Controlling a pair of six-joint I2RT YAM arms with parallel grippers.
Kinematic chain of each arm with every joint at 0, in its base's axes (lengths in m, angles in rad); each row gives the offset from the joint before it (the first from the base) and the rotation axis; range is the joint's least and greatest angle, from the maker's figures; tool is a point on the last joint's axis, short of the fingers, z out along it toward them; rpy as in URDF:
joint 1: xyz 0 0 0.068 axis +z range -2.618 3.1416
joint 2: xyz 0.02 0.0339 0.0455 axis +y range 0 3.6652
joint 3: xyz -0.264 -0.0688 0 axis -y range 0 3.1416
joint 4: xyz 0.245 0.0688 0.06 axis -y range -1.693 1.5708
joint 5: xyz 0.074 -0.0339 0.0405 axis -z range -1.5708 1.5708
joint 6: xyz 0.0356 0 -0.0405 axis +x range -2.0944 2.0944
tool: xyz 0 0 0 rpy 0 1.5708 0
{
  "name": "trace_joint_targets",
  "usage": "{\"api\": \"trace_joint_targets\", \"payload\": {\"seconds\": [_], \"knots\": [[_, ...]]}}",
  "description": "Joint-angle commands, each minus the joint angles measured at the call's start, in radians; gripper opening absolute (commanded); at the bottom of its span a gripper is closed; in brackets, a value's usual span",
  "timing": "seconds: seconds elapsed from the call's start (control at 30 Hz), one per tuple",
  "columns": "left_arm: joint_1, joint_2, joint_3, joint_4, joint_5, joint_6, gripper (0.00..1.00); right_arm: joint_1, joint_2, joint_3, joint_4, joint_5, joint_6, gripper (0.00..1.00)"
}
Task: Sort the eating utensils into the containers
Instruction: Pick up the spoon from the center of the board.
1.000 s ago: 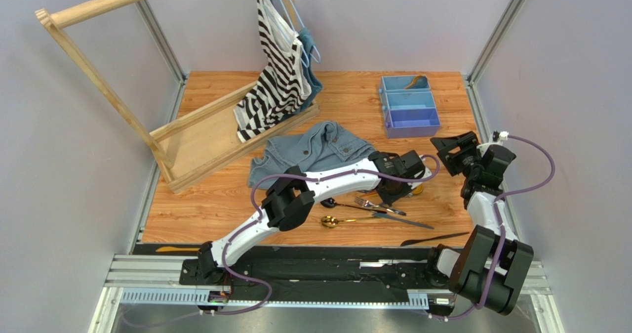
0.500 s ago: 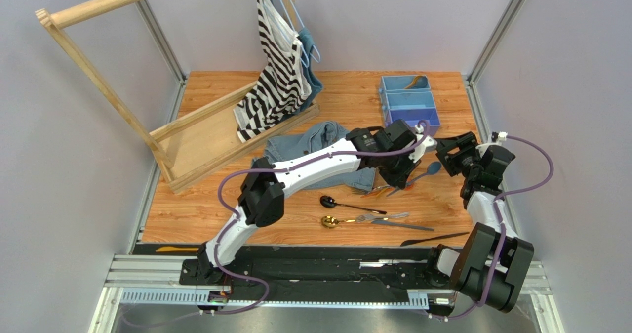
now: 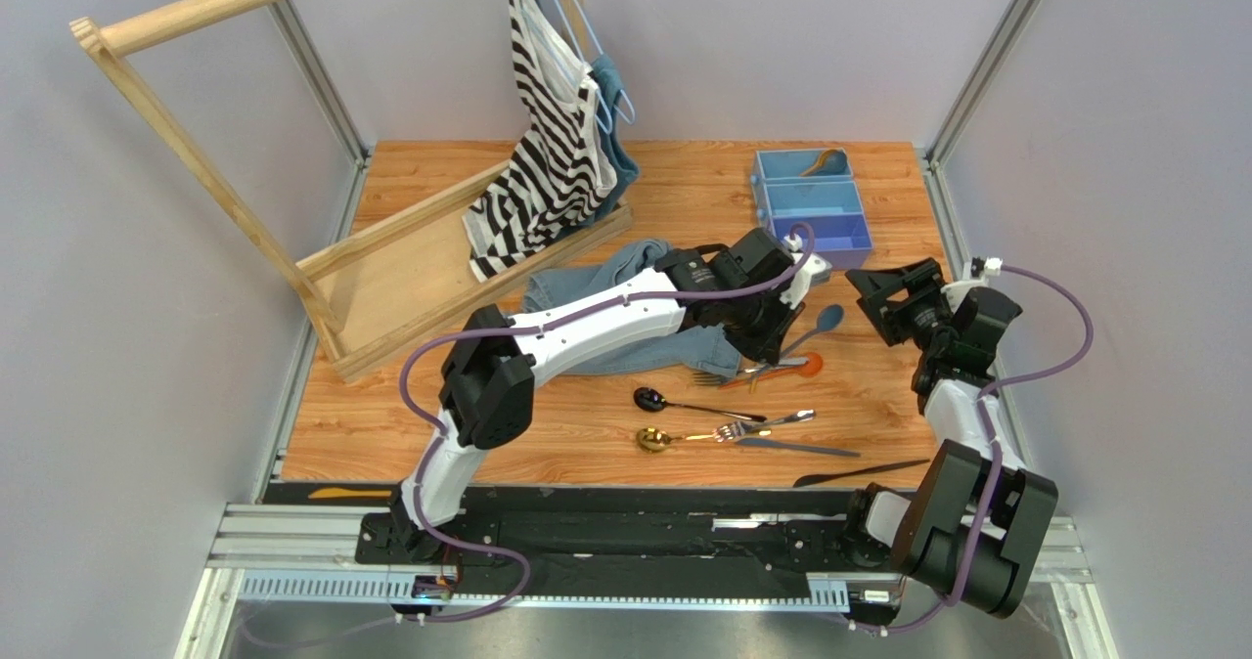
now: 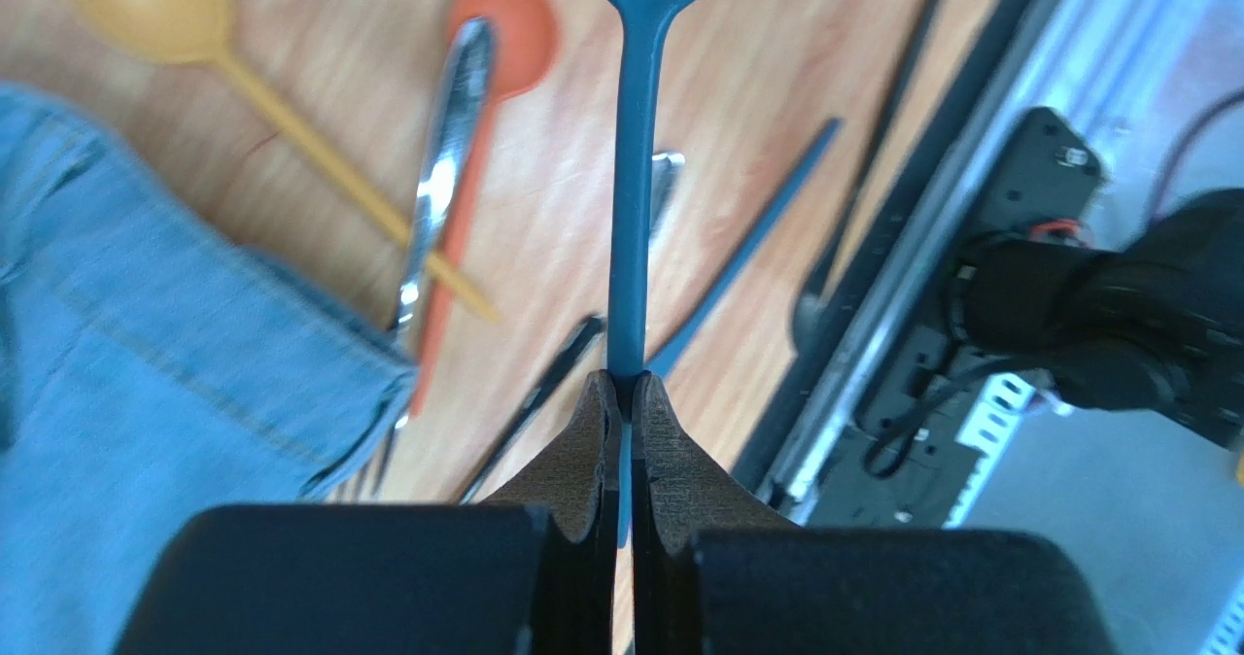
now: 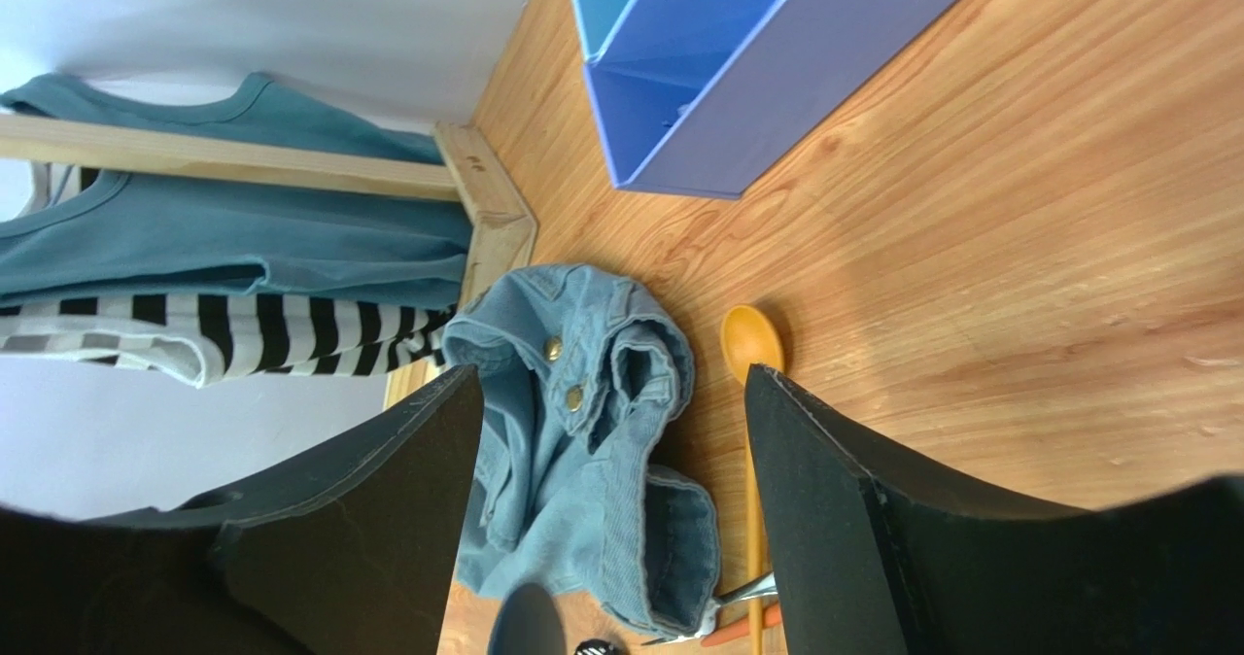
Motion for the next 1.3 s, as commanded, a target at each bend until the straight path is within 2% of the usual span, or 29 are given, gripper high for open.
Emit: {"api": "trace_joint_targets", "payload": {"seconds": [0.0,0.27,0.4,0.47,0.53,0.6,1.0,1.17,1.27], "knots": [[0.016,-0.113,-0.026,-0.025,-0.117,-0.017,0.0,0.031,0.015,0.022,0.075,-0.068,0.027,0.71],[0.033,-0.158,-0.068,-0.087,-0.231,-0.011,0.0,0.221,0.029,0.06,0.045,-0.024,-0.025,0.81],[0.038,-0.181,-0.094,-0.094,-0.263,-0.013,0.0,0.272,0.032,0.077,0.031,-0.006,-0.04,0.79],[0.039,-0.183,-0.1,-0.094,-0.268,-0.011,0.0,0.283,0.034,0.086,0.008,0.01,-0.05,0.74],[0.038,-0.183,-0.1,-0.1,-0.272,-0.01,0.0,0.286,0.035,0.086,0.014,0.004,-0.042,0.61],[0.038,-0.181,-0.1,-0.101,-0.272,-0.008,0.0,0.292,0.035,0.089,0.011,0.002,-0.042,0.54],[0.038,-0.161,-0.093,-0.111,-0.321,0.004,0.0,0.364,0.109,0.143,-0.011,-0.03,-0.071,0.48],[0.038,-0.152,-0.088,-0.119,-0.341,0.012,0.0,0.379,0.124,0.158,-0.034,-0.018,-0.088,0.32],[0.038,-0.149,-0.088,-0.122,-0.344,0.013,0.0,0.384,0.139,0.165,-0.034,-0.026,-0.091,0.14]]}}
